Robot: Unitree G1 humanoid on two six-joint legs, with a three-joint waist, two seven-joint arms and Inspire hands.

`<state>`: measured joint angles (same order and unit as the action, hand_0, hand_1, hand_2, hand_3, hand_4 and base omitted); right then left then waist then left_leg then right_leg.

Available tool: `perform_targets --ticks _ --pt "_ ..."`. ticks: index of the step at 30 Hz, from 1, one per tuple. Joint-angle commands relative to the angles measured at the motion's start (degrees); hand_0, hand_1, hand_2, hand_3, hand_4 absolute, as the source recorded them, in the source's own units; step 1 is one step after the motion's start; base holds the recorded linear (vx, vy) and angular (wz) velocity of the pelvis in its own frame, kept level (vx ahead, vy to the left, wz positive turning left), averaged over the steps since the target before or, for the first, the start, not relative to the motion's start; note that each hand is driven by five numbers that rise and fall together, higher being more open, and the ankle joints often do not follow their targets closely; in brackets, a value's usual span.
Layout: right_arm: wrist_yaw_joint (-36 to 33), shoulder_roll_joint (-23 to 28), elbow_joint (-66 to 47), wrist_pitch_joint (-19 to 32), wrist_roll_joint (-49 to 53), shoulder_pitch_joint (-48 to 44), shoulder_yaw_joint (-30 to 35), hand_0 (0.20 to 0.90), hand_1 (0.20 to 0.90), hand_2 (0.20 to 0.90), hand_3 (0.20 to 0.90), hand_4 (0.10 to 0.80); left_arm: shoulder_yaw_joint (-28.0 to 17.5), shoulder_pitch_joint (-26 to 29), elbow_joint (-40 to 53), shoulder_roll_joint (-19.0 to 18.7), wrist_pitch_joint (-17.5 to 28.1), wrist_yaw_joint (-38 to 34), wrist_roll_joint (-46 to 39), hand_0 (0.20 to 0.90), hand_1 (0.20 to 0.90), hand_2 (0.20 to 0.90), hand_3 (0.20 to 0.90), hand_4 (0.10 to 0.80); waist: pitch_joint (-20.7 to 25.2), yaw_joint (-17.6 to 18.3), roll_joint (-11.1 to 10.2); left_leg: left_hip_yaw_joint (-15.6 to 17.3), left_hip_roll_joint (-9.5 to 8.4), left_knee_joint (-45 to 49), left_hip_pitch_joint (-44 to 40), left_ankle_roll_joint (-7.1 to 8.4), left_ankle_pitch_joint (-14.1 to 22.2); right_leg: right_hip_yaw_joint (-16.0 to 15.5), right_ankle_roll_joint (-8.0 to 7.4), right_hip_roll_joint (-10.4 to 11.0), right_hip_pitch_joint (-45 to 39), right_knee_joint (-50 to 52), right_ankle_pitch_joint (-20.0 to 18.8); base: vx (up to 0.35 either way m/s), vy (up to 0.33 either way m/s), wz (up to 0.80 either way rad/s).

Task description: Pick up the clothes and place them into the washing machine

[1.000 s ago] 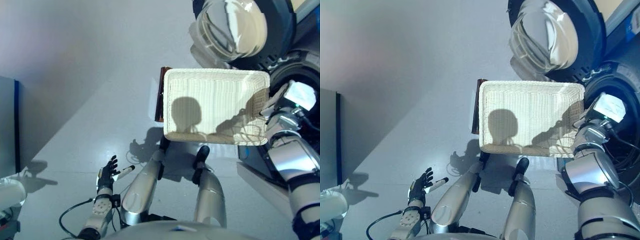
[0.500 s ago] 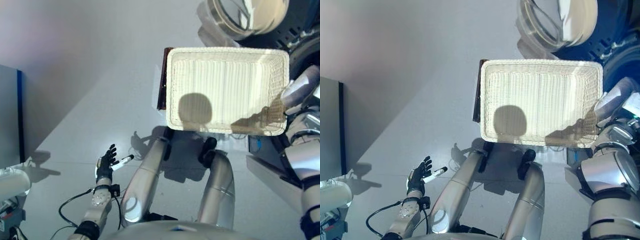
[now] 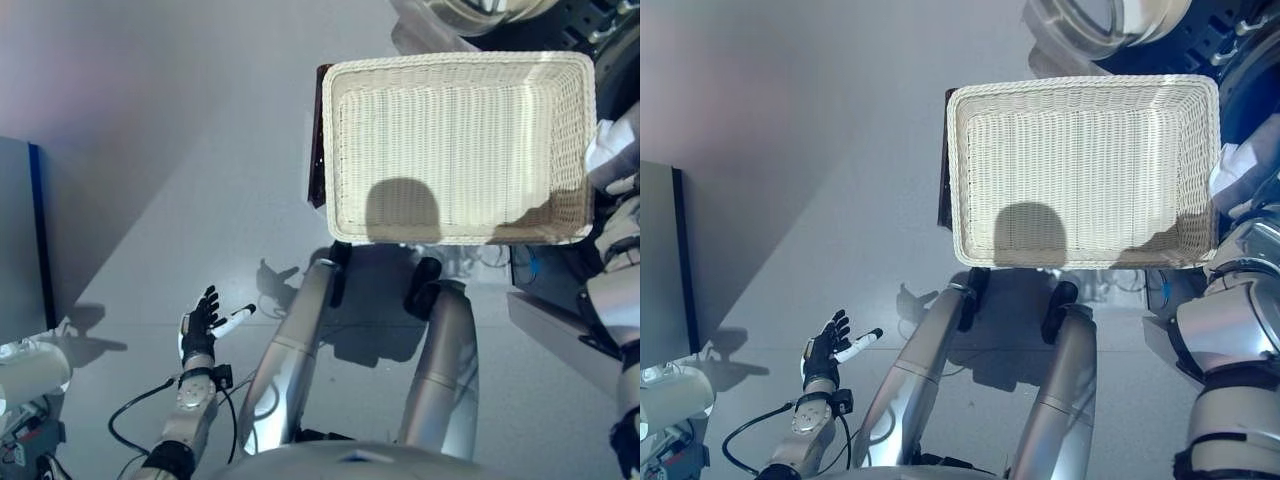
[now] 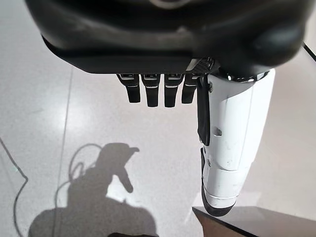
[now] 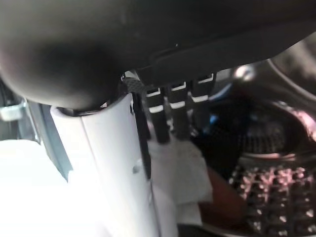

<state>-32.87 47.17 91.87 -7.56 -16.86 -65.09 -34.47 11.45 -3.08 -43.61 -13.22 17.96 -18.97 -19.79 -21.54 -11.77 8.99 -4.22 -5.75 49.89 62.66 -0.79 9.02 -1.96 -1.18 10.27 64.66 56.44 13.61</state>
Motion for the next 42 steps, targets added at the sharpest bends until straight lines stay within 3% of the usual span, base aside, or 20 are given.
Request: perform_targets --ticks 1,12,13,19,24,25,33,42 --pt "-2.95 4.2 -1.23 0.25 2.14 -1.91 -5.23 0.2 0.2 0.2 0.2 0.3 -4.5 -1.2 -2.79 -2.62 3.63 -3.63 -2.67 0.9 0.9 0.9 0.9 0.8 1.0 0.01 0.26 1.42 -0.47 -2.61 -1.86 -0.36 0.41 0.01 4.43 -2.52 -3.43 -2.81 -0.3 0.021 0.001 -0.06" --pt "-3.98 -0.97 -6.96 2.93 7.27 -5.26 -4.69 0.2 0.2 0.2 0.2 0.3 -5.96 0.48 -7.2 -2.94 5.61 -3.87 -5.77 0.9 0.9 0.9 0.9 0.8 1.6 0.4 -1.82 1.56 -0.5 -10.71 -6.9 0.49 -2.66 -1.44 3.46 -2.73 -8.61 -10.44 -3.22 0.013 0.0 -0.01" --pt "-5.19 -3.92 -11.65 3.57 7.92 -2.42 -1.99 0.2 0.2 0.2 0.2 0.3 -5.98 0.41 -6.88 -2.76 6.42 -3.84 -5.92 0.9 0.9 0.9 0.9 0.8 1.37 0.78 -2.38 1.49 0.05 -13.16 -8.97 0.56 -3.0 -1.69 2.91 -2.81 -10.5 -12.73 -3.9 0.035 -0.002 -0.02" --pt "-6.26 -9.39 -21.67 6.32 11.05 2.33 4.74 0.2 0.2 0.2 0.2 0.3 -5.82 2.6 -11.88 -3.2 7.09 -4.04 -7.11 0.9 0.9 0.9 0.9 0.8 0.42 0.93 -4.0 0.92 0.42 -17.01 -13.42 1.03 -4.31 -3.14 2.0 -2.65 -16.24 -18.42 -6.09 0.013 -0.021 -0.04" --pt "-6.64 -12.91 -16.01 6.99 11.64 2.37 6.0 0.203 0.203 0.203 0.203 0.302 -6.04 4.83 -16.21 -4.6 6.88 -3.76 -6.12 0.9 0.9 0.9 0.9 0.8 0.02 -0.18 -5.16 -0.07 0.66 -22.6 -18.95 1.7 -6.54 -5.1 1.33 -2.31 -22.71 -25.02 -8.34 0.035 -0.061 0.11" --pt "-6.64 -11.97 -11.9 6.53 11.51 2.48 6.28 0.9 0.9 0.9 0.9 0.8 -6.07 5.41 -17.18 -4.97 6.8 -3.69 -5.5 0.9 0.9 0.9 0.9 0.8 -0.05 -0.63 -5.22 -0.47 0.55 -24.68 -20.41 1.85 -7.46 -5.58 1.11 -2.08 -24.4 -26.89 -8.91 0.019 -0.038 0.25" --pt "-5.21 -4.63 0.04 4.42 9.35 7.39 8.69 0.9 0.9 0.9 0.9 0.8 -4.43 3.61 -13.36 -4.78 5.22 -3.42 0.08 0.9 0.9 0.9 0.9 0.8 -0.11 -3.2 -2.04 -1.19 -0.86 -26.89 -21.33 1.91 -9.83 -6.51 1.23 -0.91 -25.97 -28.09 -9.46 0.0 0.0 0.19" --pt "-3.53 3.13 2.18 2.27 5.9 11.84 10.63 0.9 0.9 0.9 0.9 0.8 -3.45 0.08 -8.31 -3.25 3.84 -1.38 1.79 0.9 0.9 0.9 0.9 0.8 0.36 -4.28 -0.09 -0.48 -0.27 -18.84 -15.31 1.45 -7.13 -5.28 2.61 -1.54 -20.21 -21.36 -6.68 -0.007 -0.011 -0.03"
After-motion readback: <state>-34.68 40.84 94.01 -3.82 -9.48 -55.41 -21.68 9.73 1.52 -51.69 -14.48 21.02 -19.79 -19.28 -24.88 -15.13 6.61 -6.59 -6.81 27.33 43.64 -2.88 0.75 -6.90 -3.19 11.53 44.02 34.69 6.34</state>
